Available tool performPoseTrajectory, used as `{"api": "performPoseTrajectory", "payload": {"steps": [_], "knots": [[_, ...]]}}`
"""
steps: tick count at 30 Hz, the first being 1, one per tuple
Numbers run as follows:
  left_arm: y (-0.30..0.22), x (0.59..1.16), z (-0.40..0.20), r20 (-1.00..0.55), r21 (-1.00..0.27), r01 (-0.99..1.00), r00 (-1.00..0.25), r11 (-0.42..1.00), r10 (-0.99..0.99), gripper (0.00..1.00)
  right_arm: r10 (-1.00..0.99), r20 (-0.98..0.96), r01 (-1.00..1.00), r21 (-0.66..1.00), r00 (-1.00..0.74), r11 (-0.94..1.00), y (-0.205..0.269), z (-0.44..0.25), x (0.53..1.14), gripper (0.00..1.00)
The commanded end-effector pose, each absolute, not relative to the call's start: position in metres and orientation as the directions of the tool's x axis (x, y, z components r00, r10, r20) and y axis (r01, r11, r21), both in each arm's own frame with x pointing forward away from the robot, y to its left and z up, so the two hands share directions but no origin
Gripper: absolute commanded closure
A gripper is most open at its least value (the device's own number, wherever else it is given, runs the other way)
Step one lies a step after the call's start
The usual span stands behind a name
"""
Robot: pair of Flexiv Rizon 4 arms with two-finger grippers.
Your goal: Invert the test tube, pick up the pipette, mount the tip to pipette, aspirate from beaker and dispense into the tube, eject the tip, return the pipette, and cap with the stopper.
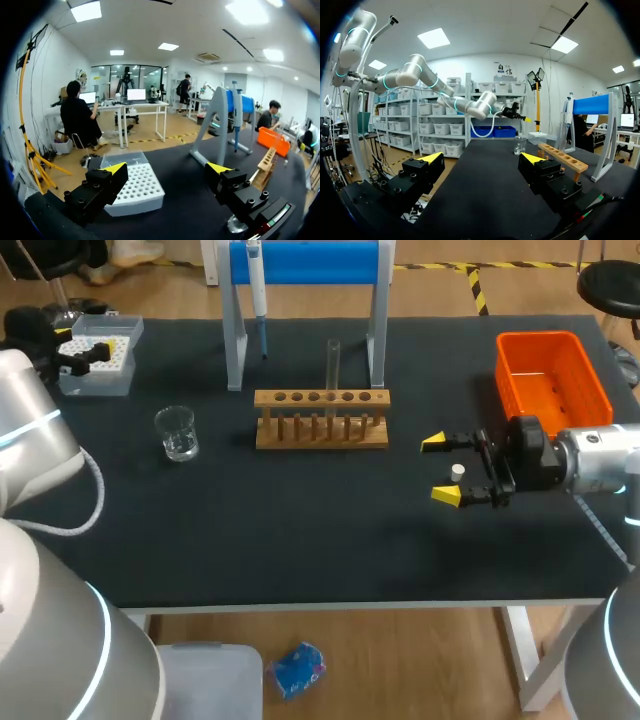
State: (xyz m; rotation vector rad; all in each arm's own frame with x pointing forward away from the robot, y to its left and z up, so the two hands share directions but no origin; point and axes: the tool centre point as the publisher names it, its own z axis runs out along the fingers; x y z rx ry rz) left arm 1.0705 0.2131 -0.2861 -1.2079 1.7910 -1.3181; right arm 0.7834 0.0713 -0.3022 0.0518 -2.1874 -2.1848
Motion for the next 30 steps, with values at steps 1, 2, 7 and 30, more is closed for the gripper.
{"api": "performPoseTrajectory", "payload": {"steps": [1, 2, 7, 30], "knots": [[0.218, 1.088, -0.300, -0.014, -0.949, -0.282, -0.411, 0.142, -0.912, 0.00, -0.058, 0.010, 0.010, 1.000, -0.998, 0.001, 0.071, -0.303, 0.783, 0.00], [0.219, 1.091, -0.301, -0.027, -0.947, -0.280, -0.414, 0.156, -0.910, 0.00, -0.058, 0.010, 0.010, 1.000, -0.998, 0.001, 0.071, -0.303, 0.783, 0.00], [0.226, 1.103, -0.308, -0.060, -0.939, -0.287, -0.407, 0.190, -0.911, 0.00, -0.058, 0.010, 0.010, 1.000, -0.998, 0.001, 0.071, -0.303, 0.783, 0.00], [0.244, 1.141, -0.337, -0.048, -0.912, -0.356, -0.399, 0.203, -0.916, 0.51, -0.058, 0.010, 0.010, 1.000, -0.998, 0.001, 0.071, -0.303, 0.783, 0.00]]}}
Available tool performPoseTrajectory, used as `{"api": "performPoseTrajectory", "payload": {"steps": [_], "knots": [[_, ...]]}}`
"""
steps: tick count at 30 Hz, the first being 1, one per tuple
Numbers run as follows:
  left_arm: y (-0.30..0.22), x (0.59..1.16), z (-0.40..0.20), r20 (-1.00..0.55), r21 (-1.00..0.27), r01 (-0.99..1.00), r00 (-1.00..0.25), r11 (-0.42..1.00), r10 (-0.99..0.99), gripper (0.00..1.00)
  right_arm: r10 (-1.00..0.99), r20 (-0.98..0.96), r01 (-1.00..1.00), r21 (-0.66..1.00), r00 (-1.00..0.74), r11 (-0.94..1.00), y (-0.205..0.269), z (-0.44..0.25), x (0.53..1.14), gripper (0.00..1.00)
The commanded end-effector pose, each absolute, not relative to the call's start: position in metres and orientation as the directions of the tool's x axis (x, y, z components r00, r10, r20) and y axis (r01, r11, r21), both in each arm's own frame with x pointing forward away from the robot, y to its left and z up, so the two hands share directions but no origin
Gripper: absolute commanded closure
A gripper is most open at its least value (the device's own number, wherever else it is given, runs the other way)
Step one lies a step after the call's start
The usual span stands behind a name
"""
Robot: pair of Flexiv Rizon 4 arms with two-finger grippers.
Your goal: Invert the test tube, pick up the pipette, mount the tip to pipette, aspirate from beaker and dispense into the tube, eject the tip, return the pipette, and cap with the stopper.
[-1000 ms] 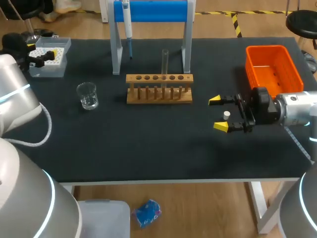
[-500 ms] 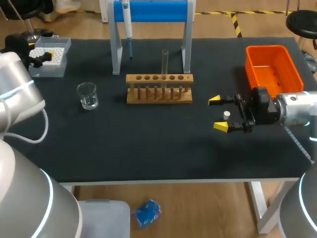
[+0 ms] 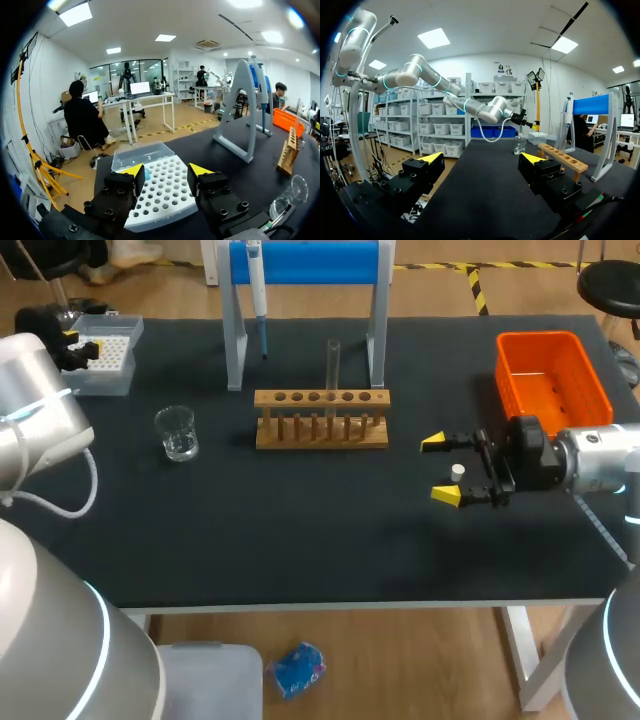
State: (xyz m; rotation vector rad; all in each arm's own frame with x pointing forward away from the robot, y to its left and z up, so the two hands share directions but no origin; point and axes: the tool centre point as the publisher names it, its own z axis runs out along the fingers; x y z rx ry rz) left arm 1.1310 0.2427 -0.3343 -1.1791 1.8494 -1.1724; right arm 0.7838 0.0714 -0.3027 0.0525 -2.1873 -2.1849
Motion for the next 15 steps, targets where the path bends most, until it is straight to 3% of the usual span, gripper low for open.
{"api": "performPoseTrajectory", "payload": {"steps": [1, 15], "knots": [[0.245, 1.142, -0.338, -0.047, -0.912, -0.357, -0.399, 0.202, -0.916, 0.51, -0.058, 0.010, 0.010, 1.000, -0.998, 0.001, 0.071, -0.303, 0.783, 0.00], [0.246, 1.151, -0.351, -0.039, -0.898, -0.390, -0.393, 0.205, -0.919, 0.51, -0.058, 0.010, 0.010, 1.000, -0.998, 0.001, 0.071, -0.303, 0.783, 0.00]]}}
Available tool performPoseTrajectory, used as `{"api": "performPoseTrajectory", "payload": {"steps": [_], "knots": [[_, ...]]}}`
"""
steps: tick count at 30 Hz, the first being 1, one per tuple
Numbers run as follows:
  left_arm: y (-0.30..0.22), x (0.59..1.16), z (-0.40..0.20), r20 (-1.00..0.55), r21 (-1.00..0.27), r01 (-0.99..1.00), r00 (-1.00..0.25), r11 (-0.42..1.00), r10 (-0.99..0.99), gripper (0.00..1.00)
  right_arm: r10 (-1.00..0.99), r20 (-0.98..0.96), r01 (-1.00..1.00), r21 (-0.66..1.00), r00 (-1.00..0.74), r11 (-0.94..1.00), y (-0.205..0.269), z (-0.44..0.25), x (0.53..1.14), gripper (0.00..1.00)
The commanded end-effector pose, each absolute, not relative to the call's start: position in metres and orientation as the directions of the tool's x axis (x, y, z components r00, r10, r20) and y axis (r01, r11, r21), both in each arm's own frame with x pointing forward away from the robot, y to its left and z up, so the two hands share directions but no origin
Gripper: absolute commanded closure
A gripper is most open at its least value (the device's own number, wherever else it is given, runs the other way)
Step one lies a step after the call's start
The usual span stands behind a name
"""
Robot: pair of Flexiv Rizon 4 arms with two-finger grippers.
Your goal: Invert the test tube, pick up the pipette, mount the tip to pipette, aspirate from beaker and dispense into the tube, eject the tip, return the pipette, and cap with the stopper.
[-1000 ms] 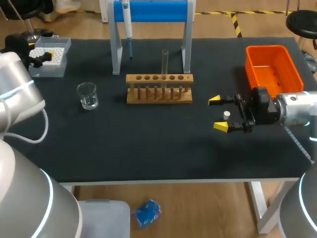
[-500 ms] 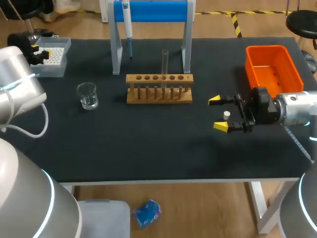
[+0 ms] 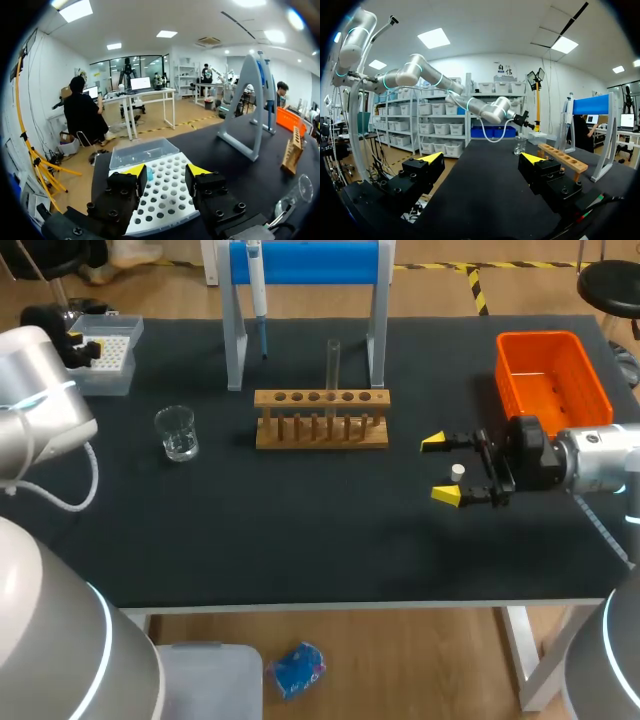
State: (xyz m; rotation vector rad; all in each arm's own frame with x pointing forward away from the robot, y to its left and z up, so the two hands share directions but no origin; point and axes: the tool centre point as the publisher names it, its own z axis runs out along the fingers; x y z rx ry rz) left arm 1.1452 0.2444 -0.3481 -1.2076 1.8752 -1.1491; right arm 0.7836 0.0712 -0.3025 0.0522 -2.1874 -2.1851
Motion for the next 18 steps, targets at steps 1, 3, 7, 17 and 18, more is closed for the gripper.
{"api": "performPoseTrajectory", "payload": {"steps": [1, 3, 7, 17, 18], "knots": [[0.2462, 1.1516, -0.3519, -0.038, -0.897, -0.391, -0.392, 0.204, -0.919, 0.51, -0.058, 0.010, 0.010, 1.000, -0.998, 0.001, 0.0710, -0.3028, 0.7830, 0.00], [0.2465, 1.1520, -0.3536, -0.038, -0.896, -0.394, -0.393, 0.205, -0.919, 0.52, -0.058, 0.010, 0.010, 1.000, -0.998, 0.001, 0.0710, -0.3028, 0.7830, 0.00], [0.2480, 1.1539, -0.3561, -0.037, -0.893, -0.399, -0.392, 0.207, -0.919, 0.55, -0.058, 0.010, 0.010, 1.000, -0.998, 0.001, 0.0710, -0.3028, 0.7830, 0.00], [0.2492, 1.1561, -0.3588, -0.038, -0.891, -0.402, -0.395, 0.209, -0.918, 0.65, -0.058, 0.010, 0.010, 1.000, -0.998, 0.001, 0.0710, -0.3028, 0.7830, 0.00], [0.2491, 1.1562, -0.3590, -0.037, -0.891, -0.402, -0.396, 0.210, -0.917, 0.65, -0.058, 0.010, 0.010, 1.000, -0.998, 0.001, 0.0710, -0.3028, 0.7830, 0.00]]}}
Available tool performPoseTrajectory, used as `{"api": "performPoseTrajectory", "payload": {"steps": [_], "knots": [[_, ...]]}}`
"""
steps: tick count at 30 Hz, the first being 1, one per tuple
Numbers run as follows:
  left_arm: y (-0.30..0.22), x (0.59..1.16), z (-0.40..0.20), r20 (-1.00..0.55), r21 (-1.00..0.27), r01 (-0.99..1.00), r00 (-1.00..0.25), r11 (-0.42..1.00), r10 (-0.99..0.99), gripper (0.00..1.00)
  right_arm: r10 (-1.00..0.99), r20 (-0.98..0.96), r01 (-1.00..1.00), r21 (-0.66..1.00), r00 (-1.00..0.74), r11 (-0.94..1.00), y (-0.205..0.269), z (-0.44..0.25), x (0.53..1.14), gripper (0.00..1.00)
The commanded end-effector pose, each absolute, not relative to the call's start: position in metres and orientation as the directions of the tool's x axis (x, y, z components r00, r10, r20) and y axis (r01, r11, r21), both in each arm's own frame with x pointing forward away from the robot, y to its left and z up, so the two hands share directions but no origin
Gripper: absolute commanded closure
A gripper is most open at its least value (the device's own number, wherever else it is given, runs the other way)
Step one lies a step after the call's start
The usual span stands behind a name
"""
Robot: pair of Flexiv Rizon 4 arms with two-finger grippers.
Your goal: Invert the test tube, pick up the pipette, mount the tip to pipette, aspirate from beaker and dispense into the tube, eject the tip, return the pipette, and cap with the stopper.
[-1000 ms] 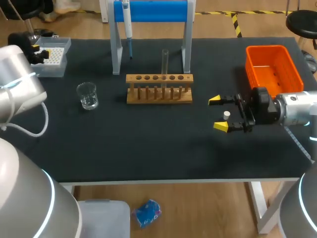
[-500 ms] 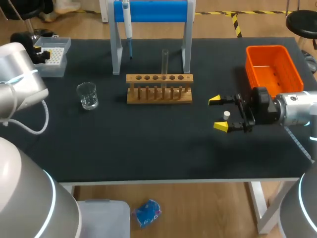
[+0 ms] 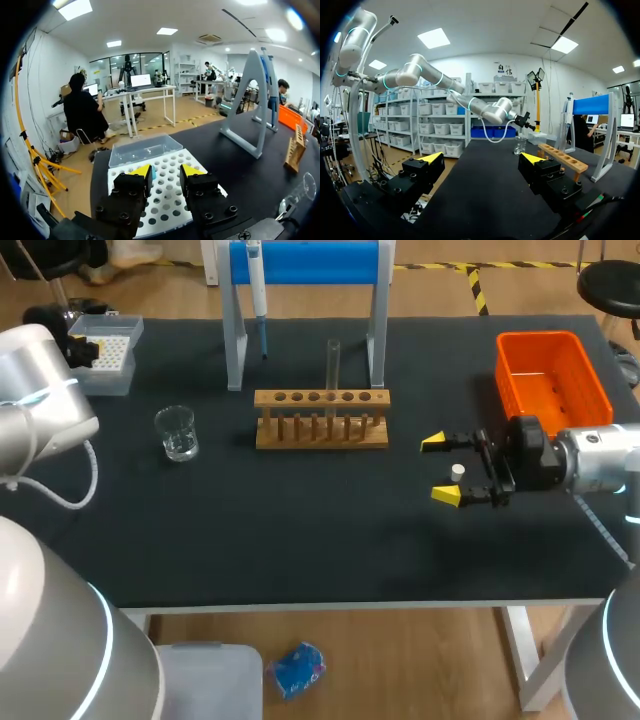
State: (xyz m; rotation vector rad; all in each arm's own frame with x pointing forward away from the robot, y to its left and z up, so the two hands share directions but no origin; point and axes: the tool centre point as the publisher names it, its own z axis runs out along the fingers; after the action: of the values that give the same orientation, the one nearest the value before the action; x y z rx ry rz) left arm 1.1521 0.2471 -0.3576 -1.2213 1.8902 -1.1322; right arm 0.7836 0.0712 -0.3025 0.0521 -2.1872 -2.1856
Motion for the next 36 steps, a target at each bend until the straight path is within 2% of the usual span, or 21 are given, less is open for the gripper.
{"api": "performPoseTrajectory", "payload": {"steps": [1, 5, 11, 13, 15, 16, 19, 26, 36], "knots": [[0.2490, 1.1564, -0.3592, -0.038, -0.891, -0.402, -0.397, 0.211, -0.917, 0.65, -0.058, 0.010, 0.010, 1.000, -0.998, 0.001, 0.0710, -0.3028, 0.7830, 0.00], [0.2491, 1.1576, -0.3601, -0.038, -0.890, -0.403, -0.398, 0.212, -0.916, 0.70, -0.058, 0.010, 0.010, 1.000, -0.998, 0.001, 0.0710, -0.3028, 0.7830, 0.00], [0.2497, 1.1598, -0.3609, -0.037, -0.890, -0.403, -0.399, 0.212, -0.916, 0.71, -0.058, 0.010, 0.010, 1.000, -0.998, 0.001, 0.0710, -0.3028, 0.7830, 0.00], [0.2495, 1.1605, -0.3610, -0.037, -0.890, -0.403, -0.400, 0.212, -0.916, 0.75, -0.058, 0.010, 0.010, 1.000, -0.998, 0.001, 0.0710, -0.3028, 0.7830, 0.00], [0.2494, 1.1607, -0.3610, -0.037, -0.890, -0.403, -0.401, 0.213, -0.915, 0.90, -0.058, 0.010, 0.010, 1.000, -0.998, 0.001, 0.0710, -0.3028, 0.7830, 0.00], [0.2494, 1.1609, -0.3611, -0.037, -0.890, -0.403, -0.402, 0.213, -0.915, 0.92, -0.058, 0.010, 0.010, 1.000, -0.998, 0.001, 0.0710, -0.3028, 0.7830, 0.00], [0.2496, 1.1617, -0.3623, -0.036, -0.890, -0.403, -0.402, 0.212, -0.915, 0.90, -0.058, 0.010, 0.010, 1.000, -0.998, 0.001, 0.0710, -0.3028, 0.7830, 0.00], [0.2504, 1.1619, -0.3641, -0.037, -0.889, -0.406, -0.403, 0.214, -0.914, 1.00, -0.058, 0.010, 0.010, 1.000, -0.998, 0.001, 0.0710, -0.3028, 0.7830, 0.00], [0.2516, 1.1617, -0.3653, -0.040, -0.888, -0.405, -0.402, 0.216, -0.915, 1.00, -0.058, 0.010, 0.010, 1.000, -0.998, 0.001, 0.0710, -0.3028, 0.7830, 0.00]]}}
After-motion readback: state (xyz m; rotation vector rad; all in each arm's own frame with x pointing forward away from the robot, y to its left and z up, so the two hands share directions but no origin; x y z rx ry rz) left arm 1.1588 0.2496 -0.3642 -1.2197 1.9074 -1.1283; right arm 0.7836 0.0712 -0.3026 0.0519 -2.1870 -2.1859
